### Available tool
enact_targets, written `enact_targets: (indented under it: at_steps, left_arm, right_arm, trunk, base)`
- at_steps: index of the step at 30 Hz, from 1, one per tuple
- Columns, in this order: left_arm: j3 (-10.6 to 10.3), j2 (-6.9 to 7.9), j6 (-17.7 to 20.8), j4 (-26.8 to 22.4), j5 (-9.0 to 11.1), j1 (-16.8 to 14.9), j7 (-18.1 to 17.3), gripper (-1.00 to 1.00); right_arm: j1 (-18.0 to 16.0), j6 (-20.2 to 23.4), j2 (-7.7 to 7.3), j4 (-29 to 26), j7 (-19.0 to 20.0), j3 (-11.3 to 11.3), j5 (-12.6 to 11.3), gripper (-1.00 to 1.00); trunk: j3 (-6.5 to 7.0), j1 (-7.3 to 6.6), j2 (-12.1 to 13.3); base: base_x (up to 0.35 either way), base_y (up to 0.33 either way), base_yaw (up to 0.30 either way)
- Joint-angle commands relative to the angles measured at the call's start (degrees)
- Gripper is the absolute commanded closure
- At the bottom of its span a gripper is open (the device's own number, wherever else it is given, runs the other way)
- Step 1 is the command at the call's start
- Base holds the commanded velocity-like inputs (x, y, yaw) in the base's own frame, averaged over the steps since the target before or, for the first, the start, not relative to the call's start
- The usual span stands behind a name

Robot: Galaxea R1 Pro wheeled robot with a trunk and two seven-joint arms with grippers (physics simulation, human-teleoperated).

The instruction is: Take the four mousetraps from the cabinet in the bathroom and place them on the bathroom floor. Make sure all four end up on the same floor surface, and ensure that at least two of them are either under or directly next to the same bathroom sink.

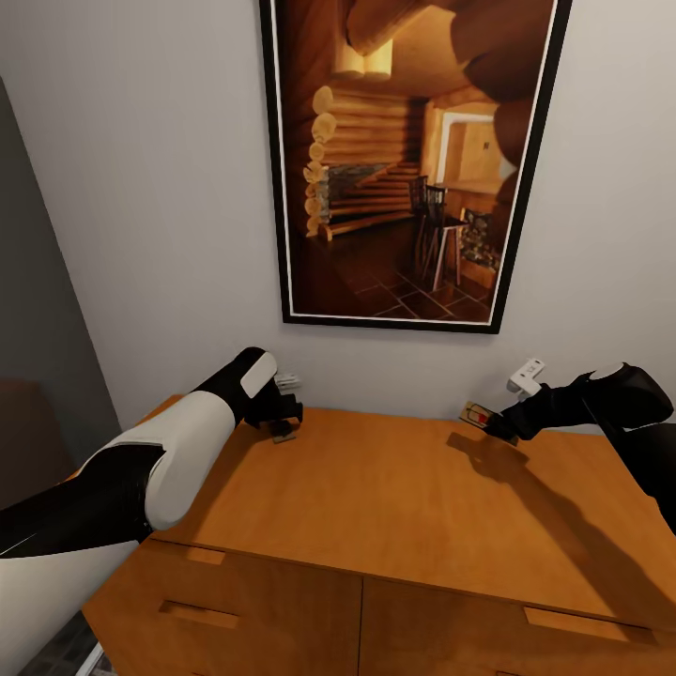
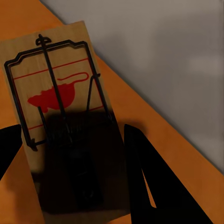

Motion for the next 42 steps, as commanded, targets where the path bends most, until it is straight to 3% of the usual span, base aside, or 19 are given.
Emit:
enact_targets:
  at_steps: [1, 30, 31, 42]
  left_arm:
    - [0.23, -0.04, 0.14, 2.74, 0.23, 0.02, 0.59, -1.0]
    - [0.23, -0.04, 0.02, 4.57, 0.12, 0.02, 2.65, -1.0]
    - [0.23, -0.04, 0.02, 4.58, 0.12, 0.02, 2.67, 1.0]
    - [0.23, -0.04, 0.02, 5.19, 0.13, 0.02, 2.7, 1.0]
  right_arm:
    - [-0.07, 0.43, -0.04, -0.06, 0.46, 0.08, 0.47, 1.0]
    - [-0.07, 0.43, -0.04, 0.0, 0.46, 0.08, 0.47, 1.0]
    - [-0.07, 0.43, -0.04, 0.01, 0.49, 0.08, 0.47, 1.0]
    - [-0.07, 0.43, -0.04, 0.01, 0.52, 0.08, 0.48, 1.0]
  trunk:
    - [-0.08, 0.01, -0.02]
    - [-0.08, 0.01, -0.02]
    - [-0.08, 0.01, -0.02]
    - [-0.08, 0.01, -0.02]
  base:
    - [0.0, 0.0, 0.0]
    - [0.0, 0.0, 0.0]
    - [0.0, 0.0, 0.0]
    - [0.0, 0.0, 0.0]
